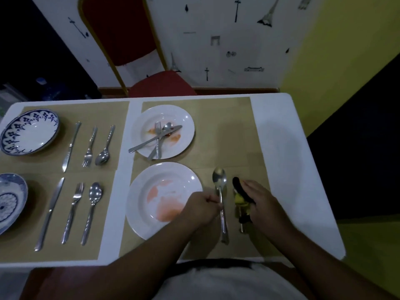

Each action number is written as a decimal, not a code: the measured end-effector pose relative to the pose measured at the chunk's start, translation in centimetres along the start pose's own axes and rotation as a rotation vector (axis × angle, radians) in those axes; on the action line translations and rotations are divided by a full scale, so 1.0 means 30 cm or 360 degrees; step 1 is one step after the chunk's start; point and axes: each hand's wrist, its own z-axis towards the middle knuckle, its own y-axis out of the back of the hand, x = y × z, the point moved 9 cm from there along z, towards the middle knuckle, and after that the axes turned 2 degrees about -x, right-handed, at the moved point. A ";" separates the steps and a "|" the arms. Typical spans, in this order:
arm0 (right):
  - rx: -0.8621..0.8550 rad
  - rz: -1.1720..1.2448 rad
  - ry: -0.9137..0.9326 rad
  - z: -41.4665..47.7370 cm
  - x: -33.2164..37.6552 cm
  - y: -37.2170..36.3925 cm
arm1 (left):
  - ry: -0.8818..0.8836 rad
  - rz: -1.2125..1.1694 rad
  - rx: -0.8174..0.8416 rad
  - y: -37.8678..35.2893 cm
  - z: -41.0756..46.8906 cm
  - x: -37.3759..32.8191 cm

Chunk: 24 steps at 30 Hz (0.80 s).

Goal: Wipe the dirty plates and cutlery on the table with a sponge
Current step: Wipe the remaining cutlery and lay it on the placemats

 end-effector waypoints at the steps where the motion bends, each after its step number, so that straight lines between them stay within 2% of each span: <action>1: -0.0046 -0.0001 -0.0032 -0.011 -0.031 0.032 | -0.0006 0.0055 0.0005 -0.045 0.018 -0.022; 7: -0.0109 -0.0205 -0.0268 -0.075 -0.280 0.109 | -0.0097 0.0310 0.0102 -0.284 0.076 -0.099; 11: -0.0008 -0.0132 -0.0212 -0.087 -0.341 0.126 | -0.0152 0.0485 0.0020 -0.359 0.094 -0.128; 16: 0.0231 -0.0171 -0.0048 -0.111 -0.377 0.085 | -0.0491 0.0921 0.0025 -0.429 0.070 -0.172; 20: 0.0097 -0.0181 0.0009 -0.109 -0.351 0.104 | -0.1023 0.1486 -0.0280 -0.444 0.029 -0.255; 24: 0.0010 -0.0201 0.0054 -0.114 -0.347 0.111 | -0.1043 0.1766 -0.0154 -0.497 0.043 -0.209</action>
